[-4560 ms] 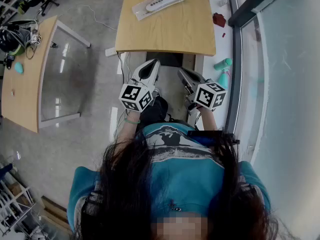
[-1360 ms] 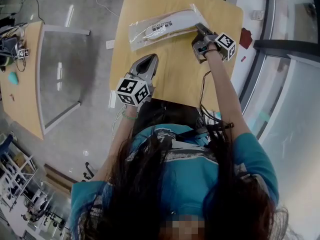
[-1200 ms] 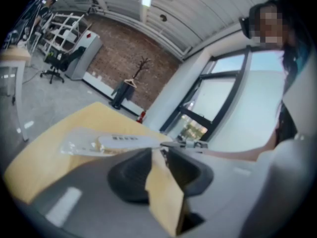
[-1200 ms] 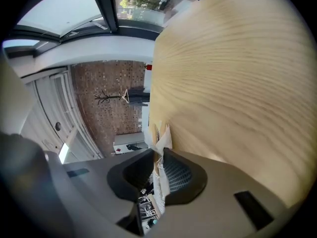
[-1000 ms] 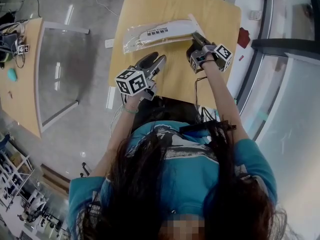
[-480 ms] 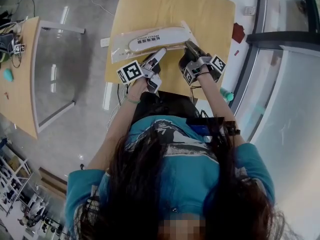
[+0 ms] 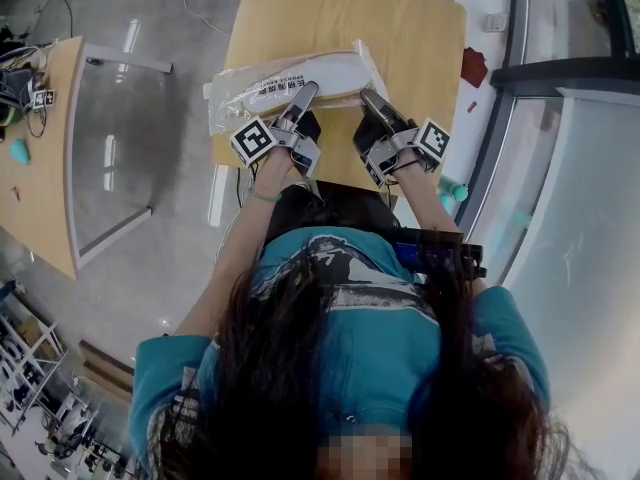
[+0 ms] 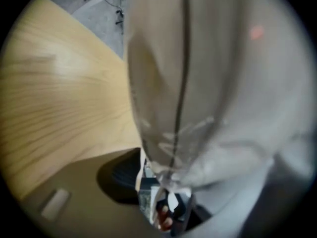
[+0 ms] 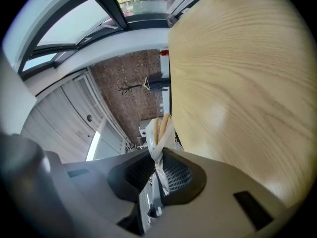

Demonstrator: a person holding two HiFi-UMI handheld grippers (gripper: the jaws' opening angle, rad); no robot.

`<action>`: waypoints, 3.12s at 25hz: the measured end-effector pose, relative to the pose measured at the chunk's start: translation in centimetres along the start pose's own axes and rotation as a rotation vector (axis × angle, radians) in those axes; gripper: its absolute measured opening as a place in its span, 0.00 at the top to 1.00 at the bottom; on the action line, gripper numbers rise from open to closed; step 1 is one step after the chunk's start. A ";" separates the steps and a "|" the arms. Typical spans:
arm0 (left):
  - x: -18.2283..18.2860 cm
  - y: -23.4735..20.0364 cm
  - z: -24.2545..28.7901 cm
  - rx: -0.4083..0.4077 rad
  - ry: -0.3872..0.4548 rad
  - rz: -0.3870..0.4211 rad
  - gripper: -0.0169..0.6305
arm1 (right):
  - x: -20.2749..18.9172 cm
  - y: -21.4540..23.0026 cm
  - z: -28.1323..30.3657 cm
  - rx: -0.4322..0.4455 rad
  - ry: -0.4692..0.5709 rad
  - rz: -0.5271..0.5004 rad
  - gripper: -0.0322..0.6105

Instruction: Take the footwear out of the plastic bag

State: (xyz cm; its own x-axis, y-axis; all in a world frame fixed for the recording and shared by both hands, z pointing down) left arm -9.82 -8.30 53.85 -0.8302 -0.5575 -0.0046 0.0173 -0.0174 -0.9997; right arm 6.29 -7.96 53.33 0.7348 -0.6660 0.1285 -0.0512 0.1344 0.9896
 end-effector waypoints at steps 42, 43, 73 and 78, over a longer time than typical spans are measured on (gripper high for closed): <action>0.1 5.5 -1.7 -0.310 -0.248 0.168 0.81 | 1.1 -5.8 -1.1 0.110 -0.501 -0.529 0.68; 0.1 5.5 -1.5 -0.305 -0.249 0.173 0.81 | 1.1 -5.9 -1.0 0.125 -0.506 -0.510 0.68; 2.4 4.6 1.3 -0.222 -0.194 0.246 0.76 | 1.6 -7.3 -1.1 -0.005 -0.466 -0.594 0.82; 2.7 3.9 1.4 -0.193 -0.170 0.278 0.75 | 1.2 -7.3 -0.9 -0.023 -0.454 -0.628 0.82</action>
State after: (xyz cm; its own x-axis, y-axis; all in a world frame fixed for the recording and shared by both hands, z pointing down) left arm -11.22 -11.09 49.94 -0.7039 -0.6493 -0.2881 0.1097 0.3013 -0.9472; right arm 8.18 -9.10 46.22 0.2721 -0.8573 -0.4371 0.3013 -0.3555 0.8848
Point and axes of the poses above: the fingertips, and each gripper's own axes: z forward along the fingers, y to its right, x out of its top, the point moved 3 cm from there along -z, backward along the fingers, and after that the axes turned 5 degrees about -z, right-handed, at the moved point
